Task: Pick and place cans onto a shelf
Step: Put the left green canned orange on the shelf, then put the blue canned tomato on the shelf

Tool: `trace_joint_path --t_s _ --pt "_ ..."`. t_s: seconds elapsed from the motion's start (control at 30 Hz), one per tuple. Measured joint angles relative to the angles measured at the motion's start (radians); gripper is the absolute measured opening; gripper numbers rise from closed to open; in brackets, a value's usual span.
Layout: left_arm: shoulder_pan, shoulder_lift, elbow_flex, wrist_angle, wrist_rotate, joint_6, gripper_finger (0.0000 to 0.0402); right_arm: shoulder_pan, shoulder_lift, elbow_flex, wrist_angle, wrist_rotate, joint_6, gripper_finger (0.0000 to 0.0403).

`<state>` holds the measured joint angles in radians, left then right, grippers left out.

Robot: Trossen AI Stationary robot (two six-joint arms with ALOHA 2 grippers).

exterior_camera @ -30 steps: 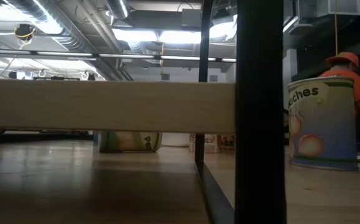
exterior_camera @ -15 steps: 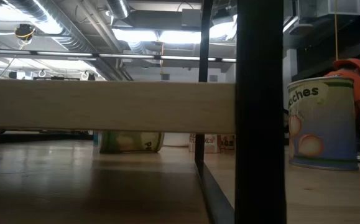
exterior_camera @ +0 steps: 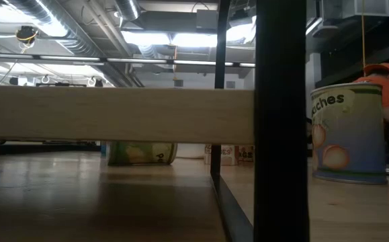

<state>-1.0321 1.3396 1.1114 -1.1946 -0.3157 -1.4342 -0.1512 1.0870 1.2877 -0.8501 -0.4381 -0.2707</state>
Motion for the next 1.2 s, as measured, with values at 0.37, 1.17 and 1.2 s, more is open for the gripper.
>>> trace_joint_path --t_s 0.37,1.17,1.2 --pt "0.0 -0.009 -0.002 0.0 0.009 0.001 0.0078 0.0 0.0 0.0 0.0 0.0 0.0 0.0112" --pt "0.103 -0.151 -0.002 0.073 -0.324 0.306 0.0074 0.0 0.0 0.0 0.0 0.0 0.0 0.0112" --pt "0.126 -0.151 -0.002 0.075 -0.348 0.339 0.0074 0.0 0.0 0.0 0.0 0.0 0.0 0.0112"
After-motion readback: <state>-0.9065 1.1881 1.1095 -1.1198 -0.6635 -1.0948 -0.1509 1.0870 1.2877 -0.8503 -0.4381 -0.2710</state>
